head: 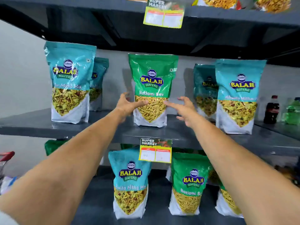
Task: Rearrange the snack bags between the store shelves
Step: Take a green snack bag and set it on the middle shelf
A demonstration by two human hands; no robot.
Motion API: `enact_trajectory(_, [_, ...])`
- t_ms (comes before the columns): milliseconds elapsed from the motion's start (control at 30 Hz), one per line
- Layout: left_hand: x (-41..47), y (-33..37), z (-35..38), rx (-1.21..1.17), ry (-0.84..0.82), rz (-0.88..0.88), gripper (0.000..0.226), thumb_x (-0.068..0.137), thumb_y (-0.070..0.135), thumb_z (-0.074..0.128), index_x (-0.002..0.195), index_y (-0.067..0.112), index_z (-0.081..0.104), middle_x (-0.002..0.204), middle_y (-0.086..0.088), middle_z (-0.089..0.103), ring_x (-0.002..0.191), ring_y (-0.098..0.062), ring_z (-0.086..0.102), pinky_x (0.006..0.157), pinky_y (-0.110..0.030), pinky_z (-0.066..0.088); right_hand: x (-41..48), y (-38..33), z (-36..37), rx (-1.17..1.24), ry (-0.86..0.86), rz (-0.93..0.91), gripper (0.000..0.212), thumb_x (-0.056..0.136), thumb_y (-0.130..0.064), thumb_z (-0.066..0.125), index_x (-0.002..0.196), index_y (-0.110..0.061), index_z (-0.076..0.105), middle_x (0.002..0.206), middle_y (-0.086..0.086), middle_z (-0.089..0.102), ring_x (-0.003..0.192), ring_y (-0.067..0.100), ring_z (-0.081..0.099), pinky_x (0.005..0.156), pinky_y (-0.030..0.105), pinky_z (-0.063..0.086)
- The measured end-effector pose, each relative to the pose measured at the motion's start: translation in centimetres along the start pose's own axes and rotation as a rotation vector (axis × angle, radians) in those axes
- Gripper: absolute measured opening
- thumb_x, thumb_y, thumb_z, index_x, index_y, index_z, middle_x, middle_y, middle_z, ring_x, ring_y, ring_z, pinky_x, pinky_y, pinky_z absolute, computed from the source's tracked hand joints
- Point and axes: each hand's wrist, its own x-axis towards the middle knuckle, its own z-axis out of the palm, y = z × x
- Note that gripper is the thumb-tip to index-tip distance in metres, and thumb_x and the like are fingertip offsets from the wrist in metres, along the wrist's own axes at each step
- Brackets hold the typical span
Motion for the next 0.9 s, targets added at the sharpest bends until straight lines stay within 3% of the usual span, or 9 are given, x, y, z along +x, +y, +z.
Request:
enact_trajectory(100, [2.4,-0.5,-0.2,-0.007,-0.071,-0.004,0.095,0.061,0.028,0.088,0.14,0.021,0.035,0.14,-0.008,0.051,0.114,-0.028,0.056,0.07,-0.036,0.05,2.1,0.5,1.6,-0.019,-0.116,0.015,0.074,0.062,-0.031,0.087,0.123,-0.024,0.045,0.123,0.006,0.053,0.106,0.023,0.055,0.085,0.038,0.049])
enact_trajectory(200, [4.5,-1.0,-0.2,0.011,-0.158,-0.037,0.089,0.056,0.025,0.09,0.133,0.021,0.045,0.129,-0.003,0.06,0.112,-0.03,0.062,0.068,-0.039,0.054,3.9,1.4,2.7,0.02,-0.2,0.022,0.059,0.066,-0.02,0.085,0.111,-0.027,0.048,0.109,0.003,0.065,0.09,0.016,0.061,0.069,0.03,0.049])
enact_trajectory(367, [5.2,-1.2,-0.4,0.006,-0.203,-0.019,0.067,0.056,0.021,0.091,0.112,0.027,0.053,0.127,-0.001,0.062,0.111,-0.027,0.062,0.076,-0.048,0.057,4.3,1.7,2.8,0.041,-0.177,-0.023,0.043,0.063,-0.02,0.087,0.087,-0.031,0.054,0.105,0.0,0.067,0.091,0.017,0.065,0.064,0.03,0.052])
enact_trajectory(533, [1.7,0.6,-1.0,0.018,-0.185,0.023,0.063,0.058,0.021,0.091,0.109,0.026,0.055,0.116,0.004,0.066,0.105,-0.023,0.066,0.062,-0.039,0.058,1.5,0.0,2.0,0.046,-0.176,-0.04,0.049,0.055,-0.021,0.09,0.09,-0.031,0.056,0.097,-0.008,0.066,0.084,0.011,0.065,0.049,0.021,0.05])
enact_trajectory(733, [-6.7,3.2,-3.8,0.003,-0.096,0.091,0.062,0.06,0.021,0.091,0.112,0.024,0.057,0.116,0.001,0.067,0.105,-0.023,0.068,0.076,-0.051,0.06,-5.6,-2.3,1.7,0.051,-0.189,-0.084,0.064,0.043,-0.033,0.093,0.098,-0.029,0.061,0.106,-0.007,0.068,0.085,0.014,0.07,0.053,0.027,0.056])
enact_trajectory(900, [-14.5,4.5,-7.0,0.025,-0.031,0.134,0.057,0.062,0.021,0.09,0.108,0.027,0.056,0.105,0.008,0.068,0.09,-0.005,0.069,0.06,-0.031,0.061,-12.4,-3.0,3.1,0.134,-0.2,-0.136,0.057,0.047,-0.03,0.092,0.096,-0.028,0.063,0.107,-0.005,0.07,0.09,0.017,0.07,0.058,0.028,0.056])
